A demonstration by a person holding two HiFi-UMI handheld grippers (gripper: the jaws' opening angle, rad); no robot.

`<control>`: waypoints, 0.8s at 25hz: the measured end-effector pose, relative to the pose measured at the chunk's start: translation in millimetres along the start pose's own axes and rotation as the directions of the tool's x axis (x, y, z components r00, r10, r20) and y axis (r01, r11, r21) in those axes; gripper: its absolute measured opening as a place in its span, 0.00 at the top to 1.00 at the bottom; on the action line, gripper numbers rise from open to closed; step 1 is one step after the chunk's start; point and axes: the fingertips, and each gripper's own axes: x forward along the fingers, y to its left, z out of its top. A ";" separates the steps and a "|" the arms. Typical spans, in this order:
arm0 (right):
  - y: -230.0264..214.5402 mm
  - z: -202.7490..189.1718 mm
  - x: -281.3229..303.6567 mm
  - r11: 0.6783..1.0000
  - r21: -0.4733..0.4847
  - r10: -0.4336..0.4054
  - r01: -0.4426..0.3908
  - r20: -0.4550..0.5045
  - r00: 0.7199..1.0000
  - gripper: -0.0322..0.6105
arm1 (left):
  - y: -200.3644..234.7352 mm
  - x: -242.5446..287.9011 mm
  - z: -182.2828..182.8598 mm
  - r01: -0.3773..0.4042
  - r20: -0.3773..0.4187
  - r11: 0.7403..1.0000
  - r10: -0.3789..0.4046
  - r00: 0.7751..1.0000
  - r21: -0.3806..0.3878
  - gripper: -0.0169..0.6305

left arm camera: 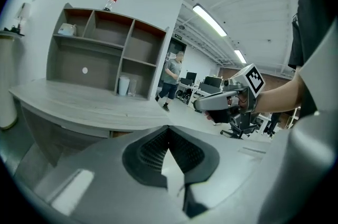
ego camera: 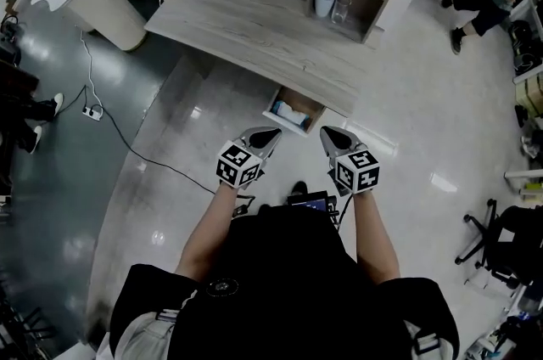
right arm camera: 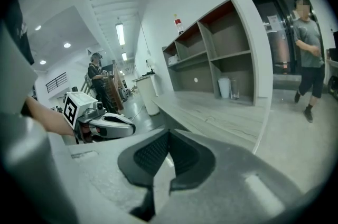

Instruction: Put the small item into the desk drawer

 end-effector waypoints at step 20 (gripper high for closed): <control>78.1 -41.5 -39.2 0.996 -0.033 -0.078 0.078 0.022 0.997 0.95 | -35.8 -73.0 -27.0 0.089 0.140 0.992 -0.075 0.987 -0.094 0.97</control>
